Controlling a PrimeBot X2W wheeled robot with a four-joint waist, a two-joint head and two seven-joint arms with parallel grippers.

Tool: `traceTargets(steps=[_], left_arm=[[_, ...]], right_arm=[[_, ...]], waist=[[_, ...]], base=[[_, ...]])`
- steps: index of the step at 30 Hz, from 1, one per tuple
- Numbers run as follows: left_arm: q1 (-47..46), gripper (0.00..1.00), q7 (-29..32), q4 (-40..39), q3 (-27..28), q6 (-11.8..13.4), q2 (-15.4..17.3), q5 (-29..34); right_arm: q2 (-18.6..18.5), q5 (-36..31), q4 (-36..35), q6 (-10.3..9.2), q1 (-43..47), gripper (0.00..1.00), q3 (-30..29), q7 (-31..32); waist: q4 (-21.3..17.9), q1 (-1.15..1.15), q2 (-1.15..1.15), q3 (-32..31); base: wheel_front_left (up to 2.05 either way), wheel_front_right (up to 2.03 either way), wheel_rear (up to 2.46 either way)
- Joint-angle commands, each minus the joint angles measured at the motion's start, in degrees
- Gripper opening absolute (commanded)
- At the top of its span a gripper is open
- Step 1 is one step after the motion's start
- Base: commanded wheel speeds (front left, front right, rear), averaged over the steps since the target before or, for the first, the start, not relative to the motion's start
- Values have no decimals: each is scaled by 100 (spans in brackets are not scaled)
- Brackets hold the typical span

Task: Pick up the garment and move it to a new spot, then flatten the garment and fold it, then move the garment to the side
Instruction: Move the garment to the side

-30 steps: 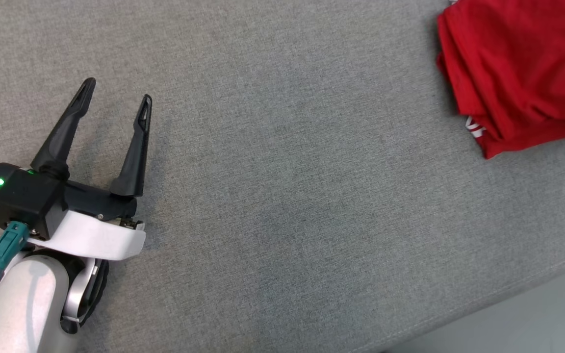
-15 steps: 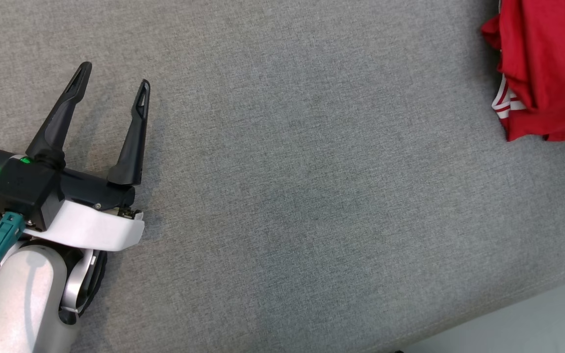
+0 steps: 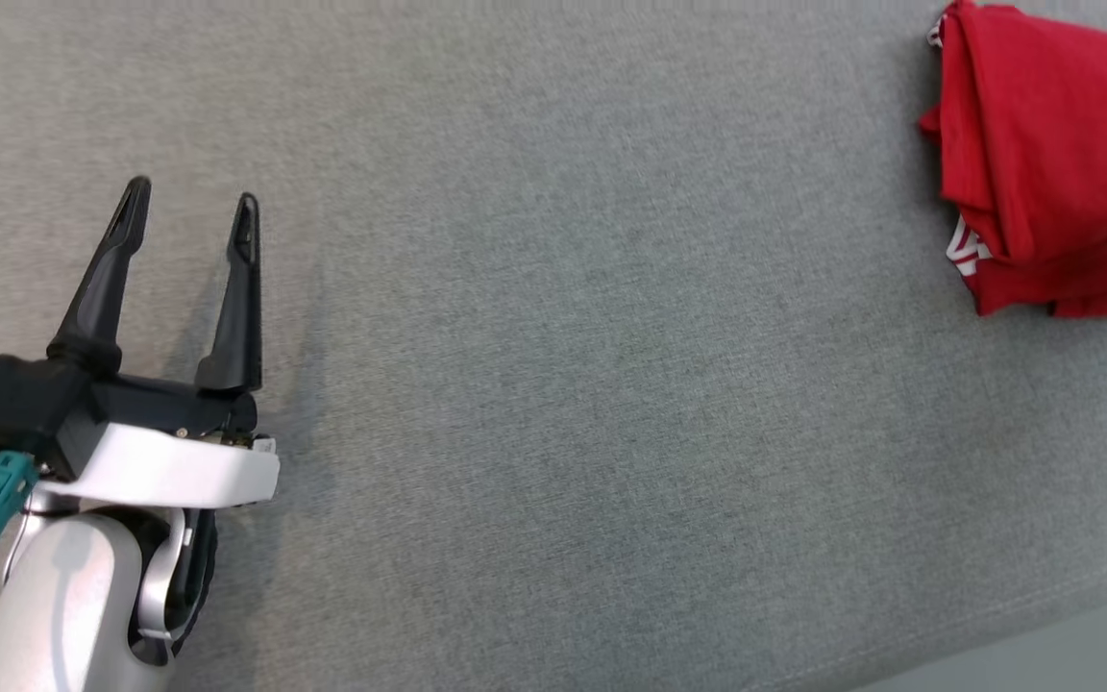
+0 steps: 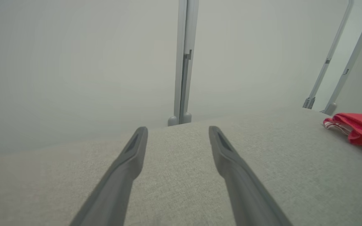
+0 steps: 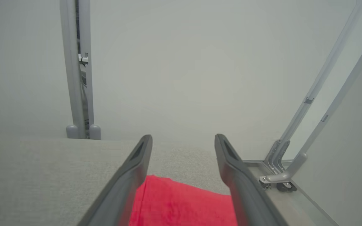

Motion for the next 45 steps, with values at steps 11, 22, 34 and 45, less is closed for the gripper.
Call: traceTargets(steps=[11,22,34,45], left_arm=[[481,100,-330,256,211,226,-150,-247],[1079,100,-345,398,178,341,-213,-357],[1626,100,-249,559,117,368,-169,-455],[1911,100,-204,735,113,356,-143,-621]], right_arm=[[1155,-197,-2012,-2,1713,100,326,205],[1414,-214,-2534,-2,2814,100,413,603],[1431,-154,-2679,-2,3615,100,262,797],[1433,38,-3094,-2,4201,100,101,1145]], waist=[[761,0,0,-869],[1123,0,0,-1649],[1201,0,0,-2252],[1212,0,0,-2711]], base=[[0,0,0],[0,0,0],[0,0,0],[0,0,0]])
